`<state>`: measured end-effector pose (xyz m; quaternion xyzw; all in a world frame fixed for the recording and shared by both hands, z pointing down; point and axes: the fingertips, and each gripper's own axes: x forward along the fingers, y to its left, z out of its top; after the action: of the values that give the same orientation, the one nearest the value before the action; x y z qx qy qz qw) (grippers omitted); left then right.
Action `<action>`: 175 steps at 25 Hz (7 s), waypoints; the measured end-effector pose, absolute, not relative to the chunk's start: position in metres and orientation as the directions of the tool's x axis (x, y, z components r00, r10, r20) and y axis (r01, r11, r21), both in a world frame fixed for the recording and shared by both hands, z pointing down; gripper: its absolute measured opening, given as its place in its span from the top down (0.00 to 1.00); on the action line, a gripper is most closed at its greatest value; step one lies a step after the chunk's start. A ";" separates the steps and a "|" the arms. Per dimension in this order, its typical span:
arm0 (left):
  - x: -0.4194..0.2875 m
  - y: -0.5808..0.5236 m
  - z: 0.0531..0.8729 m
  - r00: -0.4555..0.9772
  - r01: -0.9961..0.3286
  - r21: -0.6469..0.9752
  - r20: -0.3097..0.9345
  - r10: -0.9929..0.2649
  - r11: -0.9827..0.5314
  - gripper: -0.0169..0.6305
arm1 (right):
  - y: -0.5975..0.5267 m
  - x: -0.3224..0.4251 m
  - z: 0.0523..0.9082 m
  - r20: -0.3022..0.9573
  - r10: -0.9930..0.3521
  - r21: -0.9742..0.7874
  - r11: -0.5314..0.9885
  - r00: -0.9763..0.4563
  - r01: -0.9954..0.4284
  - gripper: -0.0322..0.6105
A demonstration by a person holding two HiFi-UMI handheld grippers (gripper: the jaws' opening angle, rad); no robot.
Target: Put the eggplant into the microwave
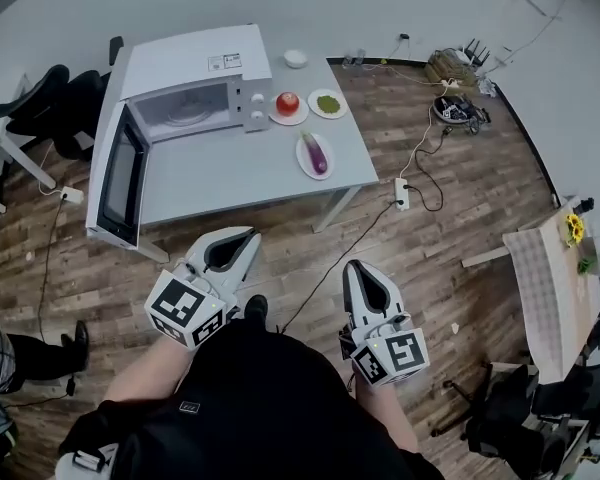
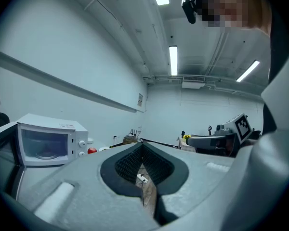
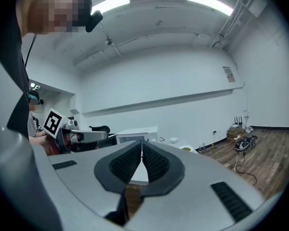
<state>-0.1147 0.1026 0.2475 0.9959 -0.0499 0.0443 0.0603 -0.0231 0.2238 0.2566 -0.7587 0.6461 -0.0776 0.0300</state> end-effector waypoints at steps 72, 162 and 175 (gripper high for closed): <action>0.157 -0.088 0.579 0.712 0.392 -0.411 0.702 -0.011 -0.823 0.82 | 0.039 0.193 0.480 0.290 -0.935 -0.315 -0.293 0.203 -0.903 0.92; 0.235 -0.041 0.586 0.896 0.403 -0.898 0.426 -0.125 -0.176 0.95 | 0.091 0.181 0.527 0.330 -0.906 -0.343 -0.377 0.265 -0.860 0.92; 0.224 -0.051 0.571 0.921 0.338 -0.930 0.358 -0.155 -0.143 0.95 | 0.086 0.177 0.518 0.342 -0.909 -0.323 -0.353 0.239 -0.878 0.92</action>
<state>0.2241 -0.0511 0.5706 0.7321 0.0624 0.1892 -0.6515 0.1766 0.0859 0.5179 -0.7865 0.5679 -0.2404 0.0320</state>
